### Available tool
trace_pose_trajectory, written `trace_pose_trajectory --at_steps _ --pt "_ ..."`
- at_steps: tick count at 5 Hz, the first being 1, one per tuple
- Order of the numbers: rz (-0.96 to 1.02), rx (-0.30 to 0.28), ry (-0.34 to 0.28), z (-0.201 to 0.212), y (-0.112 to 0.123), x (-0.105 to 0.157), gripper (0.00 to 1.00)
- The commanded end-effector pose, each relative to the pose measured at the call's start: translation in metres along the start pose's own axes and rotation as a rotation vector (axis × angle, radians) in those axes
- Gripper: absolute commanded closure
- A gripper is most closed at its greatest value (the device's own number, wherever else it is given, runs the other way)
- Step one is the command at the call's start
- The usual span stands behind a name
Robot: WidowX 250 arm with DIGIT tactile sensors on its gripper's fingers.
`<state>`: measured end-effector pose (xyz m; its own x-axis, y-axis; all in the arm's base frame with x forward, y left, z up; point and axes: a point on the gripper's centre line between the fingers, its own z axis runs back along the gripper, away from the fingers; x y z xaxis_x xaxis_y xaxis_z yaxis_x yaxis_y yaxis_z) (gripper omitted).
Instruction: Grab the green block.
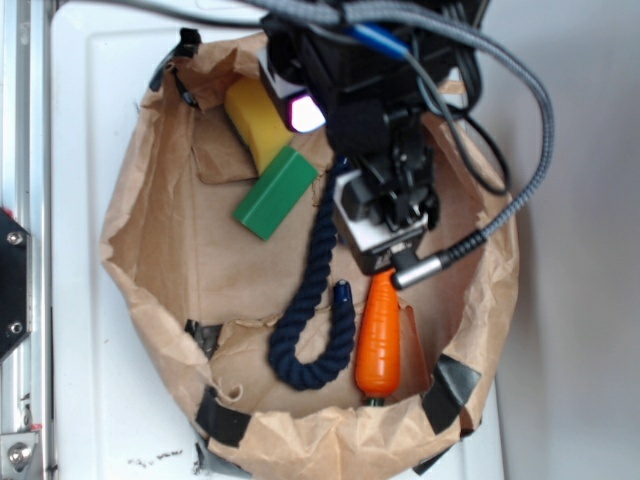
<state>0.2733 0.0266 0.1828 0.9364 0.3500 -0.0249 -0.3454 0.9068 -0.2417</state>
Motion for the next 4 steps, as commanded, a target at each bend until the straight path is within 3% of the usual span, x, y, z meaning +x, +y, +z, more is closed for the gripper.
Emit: trace_pose_trajectory --at_steps 1,2,3,4 --pt "0.006 -0.007 -0.048 0.014 0.011 0.001 0.0" --pt "0.006 -0.007 -0.048 0.014 0.011 0.001 0.0" --pt "0.147 0.0 -0.047 -0.005 0.026 0.003 0.0" --pt "0.239 -0.013 -0.001 -0.025 0.044 0.001 0.0"
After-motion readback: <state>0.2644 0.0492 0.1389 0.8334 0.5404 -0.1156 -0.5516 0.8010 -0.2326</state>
